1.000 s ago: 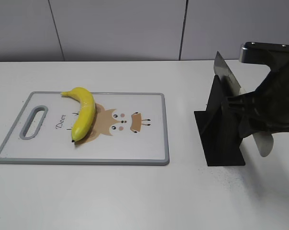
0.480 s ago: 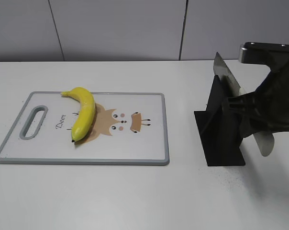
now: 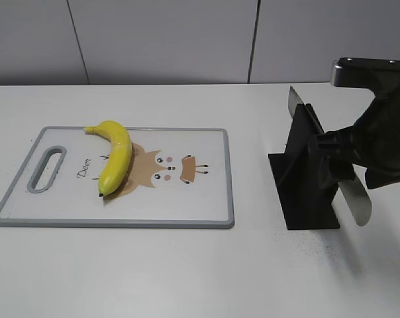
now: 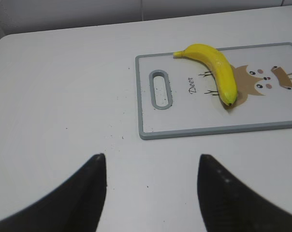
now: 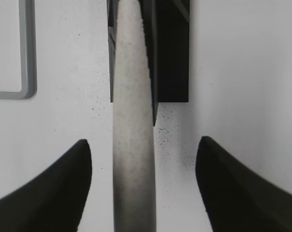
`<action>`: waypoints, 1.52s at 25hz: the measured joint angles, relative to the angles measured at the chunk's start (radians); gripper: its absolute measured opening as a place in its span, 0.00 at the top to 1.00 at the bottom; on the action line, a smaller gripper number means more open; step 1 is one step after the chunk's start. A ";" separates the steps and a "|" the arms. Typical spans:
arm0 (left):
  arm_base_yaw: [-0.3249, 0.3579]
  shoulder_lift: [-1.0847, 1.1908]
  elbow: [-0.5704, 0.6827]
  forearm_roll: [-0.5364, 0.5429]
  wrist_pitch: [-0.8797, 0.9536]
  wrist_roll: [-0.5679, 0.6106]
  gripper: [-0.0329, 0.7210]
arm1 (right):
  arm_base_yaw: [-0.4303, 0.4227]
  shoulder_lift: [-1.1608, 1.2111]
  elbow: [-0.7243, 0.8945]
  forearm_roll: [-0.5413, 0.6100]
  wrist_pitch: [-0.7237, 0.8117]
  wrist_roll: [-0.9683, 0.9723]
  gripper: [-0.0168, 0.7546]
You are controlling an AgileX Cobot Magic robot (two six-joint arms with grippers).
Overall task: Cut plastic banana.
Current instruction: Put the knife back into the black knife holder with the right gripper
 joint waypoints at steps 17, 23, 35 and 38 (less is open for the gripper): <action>0.000 0.000 0.000 0.000 0.000 0.000 0.14 | -0.001 -0.358 0.002 0.109 0.052 -0.288 0.28; 0.000 0.000 0.000 0.000 0.000 0.000 0.15 | -0.001 -0.536 0.044 0.098 0.073 -0.345 0.28; 0.000 0.000 0.000 0.000 0.000 0.000 0.17 | -0.001 -0.866 0.366 0.076 0.072 -0.486 0.28; 0.000 0.000 0.000 0.000 0.000 0.000 0.17 | -0.001 -0.959 0.428 0.070 0.067 -0.495 0.28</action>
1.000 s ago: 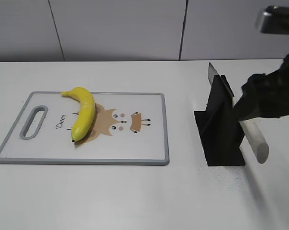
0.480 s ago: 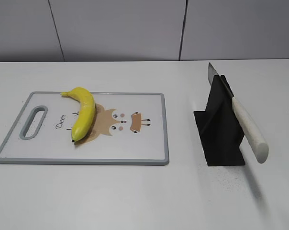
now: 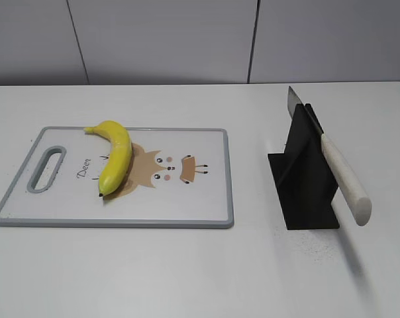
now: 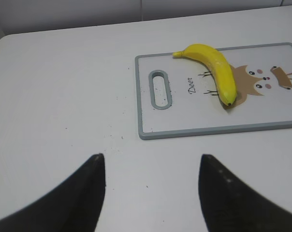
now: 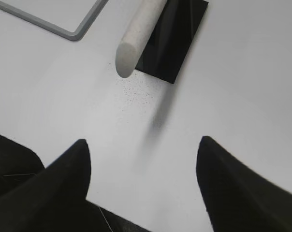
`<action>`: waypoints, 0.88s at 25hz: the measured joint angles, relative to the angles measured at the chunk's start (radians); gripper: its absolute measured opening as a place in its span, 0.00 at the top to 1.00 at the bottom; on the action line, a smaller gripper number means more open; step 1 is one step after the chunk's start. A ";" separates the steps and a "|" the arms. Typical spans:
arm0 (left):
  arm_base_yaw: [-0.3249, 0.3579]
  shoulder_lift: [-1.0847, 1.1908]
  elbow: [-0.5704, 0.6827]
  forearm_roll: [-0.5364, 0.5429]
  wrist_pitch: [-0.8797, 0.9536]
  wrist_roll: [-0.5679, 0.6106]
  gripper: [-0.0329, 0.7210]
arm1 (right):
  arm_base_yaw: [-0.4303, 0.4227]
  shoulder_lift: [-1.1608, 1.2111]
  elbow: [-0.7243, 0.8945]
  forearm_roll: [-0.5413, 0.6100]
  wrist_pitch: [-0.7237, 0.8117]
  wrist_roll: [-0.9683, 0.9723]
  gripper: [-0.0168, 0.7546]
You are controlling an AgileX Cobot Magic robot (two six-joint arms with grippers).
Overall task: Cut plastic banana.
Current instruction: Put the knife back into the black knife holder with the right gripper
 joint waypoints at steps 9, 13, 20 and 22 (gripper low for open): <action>0.000 0.000 0.000 0.000 0.000 0.000 0.18 | 0.000 -0.202 0.029 -0.001 0.026 -0.004 0.28; 0.000 0.000 0.000 0.000 0.000 0.000 0.18 | 0.000 -0.282 0.051 -0.001 0.084 -0.018 0.28; 0.000 0.000 0.000 -0.001 0.000 0.000 0.18 | 0.000 -0.460 0.059 -0.001 0.093 -0.027 0.28; 0.000 0.000 0.000 -0.001 0.000 0.000 0.18 | 0.000 -0.498 0.059 -0.001 0.096 -0.029 0.28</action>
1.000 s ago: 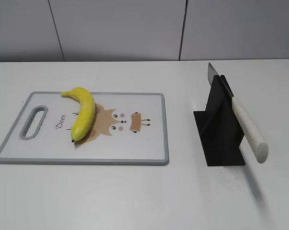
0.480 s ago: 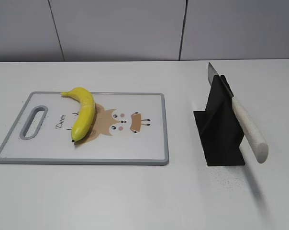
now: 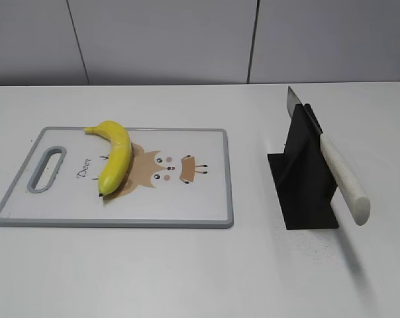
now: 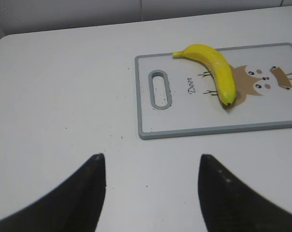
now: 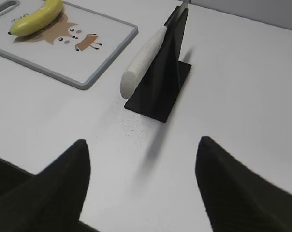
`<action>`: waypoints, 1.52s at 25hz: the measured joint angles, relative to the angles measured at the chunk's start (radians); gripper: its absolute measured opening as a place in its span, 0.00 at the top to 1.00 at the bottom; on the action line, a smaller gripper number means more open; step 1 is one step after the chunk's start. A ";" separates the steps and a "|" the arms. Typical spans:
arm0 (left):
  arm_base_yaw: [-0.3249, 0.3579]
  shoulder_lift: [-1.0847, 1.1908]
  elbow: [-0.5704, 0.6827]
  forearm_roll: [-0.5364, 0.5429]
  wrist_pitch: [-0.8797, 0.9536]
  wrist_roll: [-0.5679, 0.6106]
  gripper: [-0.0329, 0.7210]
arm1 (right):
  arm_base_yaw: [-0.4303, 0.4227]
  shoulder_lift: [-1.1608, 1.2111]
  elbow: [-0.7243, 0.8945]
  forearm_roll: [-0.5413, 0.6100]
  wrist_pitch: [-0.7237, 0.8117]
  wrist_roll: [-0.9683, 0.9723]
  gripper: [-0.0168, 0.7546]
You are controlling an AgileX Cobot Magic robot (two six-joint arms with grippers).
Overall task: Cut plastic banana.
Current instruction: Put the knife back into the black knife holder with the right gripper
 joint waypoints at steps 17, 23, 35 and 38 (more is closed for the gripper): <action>0.000 0.000 0.000 0.000 0.000 0.000 0.19 | -0.057 -0.009 0.000 0.019 0.001 -0.002 0.28; 0.000 0.000 0.000 0.000 0.000 0.000 0.21 | -0.175 -0.009 0.000 0.020 0.001 -0.002 0.28; 0.000 0.000 0.000 0.000 0.000 0.000 0.25 | -0.324 -0.009 0.000 0.020 0.001 -0.002 0.28; 0.000 0.000 0.000 0.000 0.000 0.000 0.25 | -0.331 -0.009 0.000 0.021 0.001 -0.002 0.28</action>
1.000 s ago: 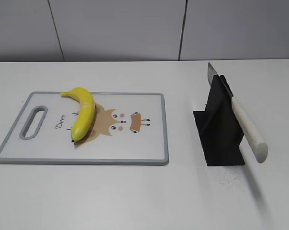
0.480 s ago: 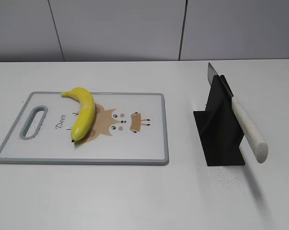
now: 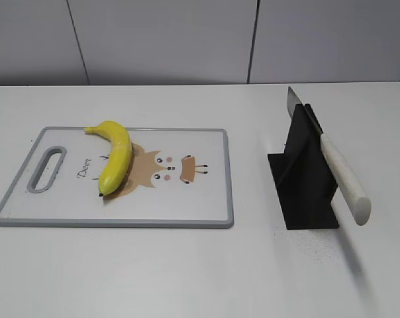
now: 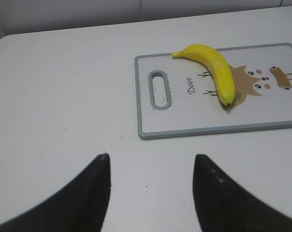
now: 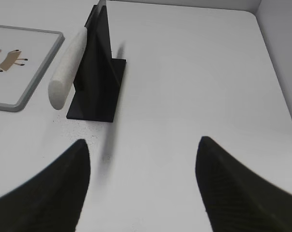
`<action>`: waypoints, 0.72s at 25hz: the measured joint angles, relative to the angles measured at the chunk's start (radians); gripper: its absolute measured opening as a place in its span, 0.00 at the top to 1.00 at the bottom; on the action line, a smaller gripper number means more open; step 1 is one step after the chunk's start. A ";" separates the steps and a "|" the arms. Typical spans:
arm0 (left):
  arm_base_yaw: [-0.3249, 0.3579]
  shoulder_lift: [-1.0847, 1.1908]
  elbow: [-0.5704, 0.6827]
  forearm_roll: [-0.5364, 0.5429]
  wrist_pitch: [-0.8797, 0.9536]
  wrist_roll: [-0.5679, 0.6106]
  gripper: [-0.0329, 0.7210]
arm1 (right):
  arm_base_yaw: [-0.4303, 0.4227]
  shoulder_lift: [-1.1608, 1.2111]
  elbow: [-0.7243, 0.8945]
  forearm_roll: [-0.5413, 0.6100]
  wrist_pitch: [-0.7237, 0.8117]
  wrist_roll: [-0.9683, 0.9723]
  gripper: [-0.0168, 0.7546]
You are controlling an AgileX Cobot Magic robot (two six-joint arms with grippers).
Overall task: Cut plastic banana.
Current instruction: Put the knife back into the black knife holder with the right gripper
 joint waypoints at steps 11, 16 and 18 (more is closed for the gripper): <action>0.000 0.000 0.000 0.000 0.000 0.000 0.25 | -0.081 0.000 0.000 0.000 0.000 0.000 0.28; 0.000 0.000 0.000 0.000 0.000 0.000 0.27 | -0.081 0.000 0.000 0.000 0.001 0.000 0.28; 0.000 0.000 0.000 0.000 0.000 0.000 0.27 | -0.081 0.000 0.000 0.000 0.001 0.000 0.28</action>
